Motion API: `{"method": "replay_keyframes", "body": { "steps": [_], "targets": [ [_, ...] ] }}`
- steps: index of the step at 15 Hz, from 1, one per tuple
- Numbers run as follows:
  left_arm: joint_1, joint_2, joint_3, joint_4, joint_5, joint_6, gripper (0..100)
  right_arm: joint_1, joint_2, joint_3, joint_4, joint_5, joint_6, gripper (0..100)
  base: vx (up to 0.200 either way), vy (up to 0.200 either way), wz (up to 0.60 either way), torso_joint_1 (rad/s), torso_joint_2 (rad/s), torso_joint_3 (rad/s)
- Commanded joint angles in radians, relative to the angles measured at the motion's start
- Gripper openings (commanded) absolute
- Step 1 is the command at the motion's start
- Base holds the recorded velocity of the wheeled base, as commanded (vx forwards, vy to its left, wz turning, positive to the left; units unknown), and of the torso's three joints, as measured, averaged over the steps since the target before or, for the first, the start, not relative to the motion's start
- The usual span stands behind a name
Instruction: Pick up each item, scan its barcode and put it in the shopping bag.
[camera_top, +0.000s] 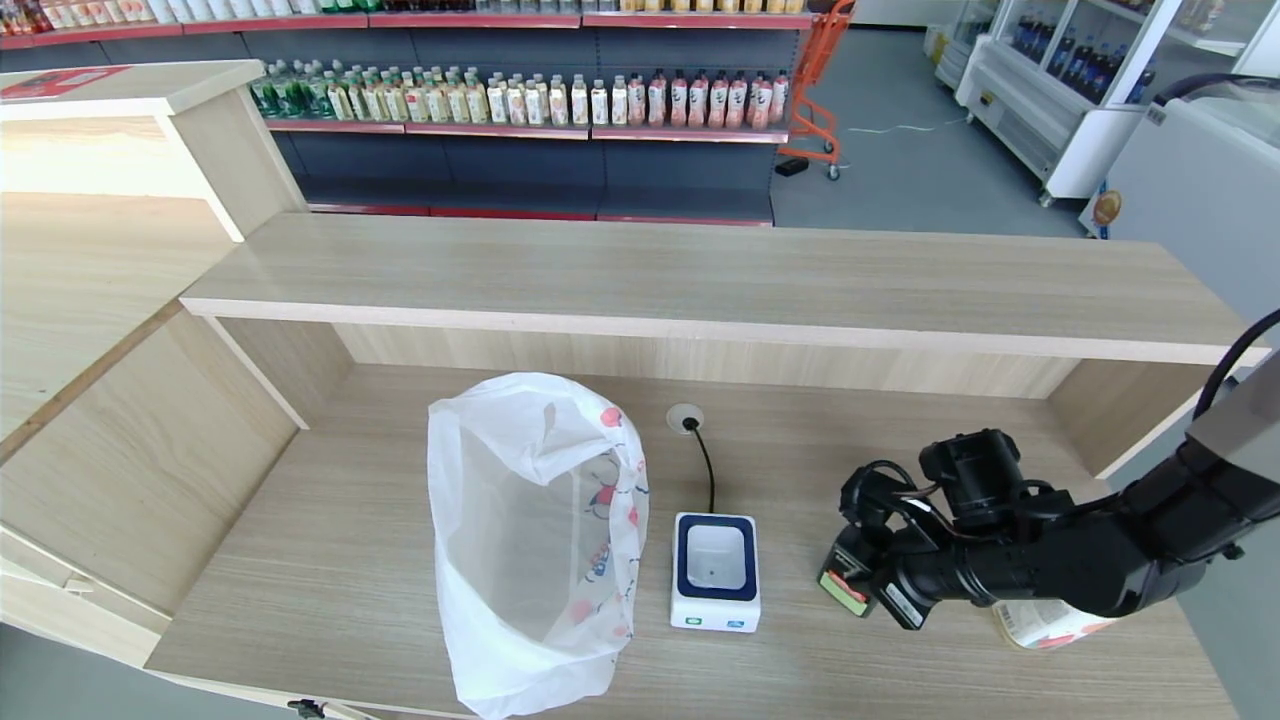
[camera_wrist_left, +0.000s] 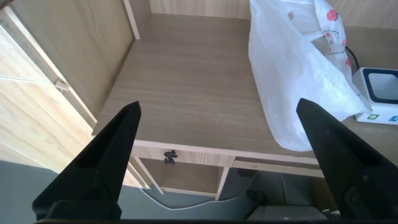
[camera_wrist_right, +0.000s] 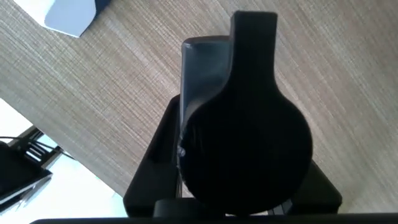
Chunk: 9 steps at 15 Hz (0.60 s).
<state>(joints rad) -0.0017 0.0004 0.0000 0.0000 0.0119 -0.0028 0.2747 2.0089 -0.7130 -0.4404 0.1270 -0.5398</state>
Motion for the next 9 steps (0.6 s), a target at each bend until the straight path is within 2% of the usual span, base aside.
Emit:
{"method": "replay_keyframes", "body": {
  "steps": [1,3,5,8,9],
  "targets": [
    [0.000,0.000,0.000,0.000,0.000,0.000,100,-0.002,-0.137,-0.005,-0.009,0.010,0.123,0,0.000,0.000,0.00,0.000,0.00,0.000],
    [0.002,0.000,0.000,0.000,0.000,-0.002,100,-0.020,-0.262,0.003,-0.004,0.006,0.235,0,0.000,0.000,0.00,0.000,0.00,0.000],
    [0.000,0.000,0.000,0.000,0.000,0.000,100,-0.058,-0.398,0.110,-0.034,0.000,0.233,0,0.000,0.000,0.00,0.000,0.00,0.000],
    [0.000,0.000,0.000,0.000,0.000,0.000,100,-0.063,-0.513,0.268,-0.173,0.003,0.011,0,0.000,0.000,0.00,0.000,0.00,0.000],
    [0.002,0.000,0.000,0.000,0.000,0.000,100,-0.065,-0.544,0.297,-0.205,0.008,-0.123,0,0.000,0.000,0.00,0.000,0.00,0.000]
  ]
}}
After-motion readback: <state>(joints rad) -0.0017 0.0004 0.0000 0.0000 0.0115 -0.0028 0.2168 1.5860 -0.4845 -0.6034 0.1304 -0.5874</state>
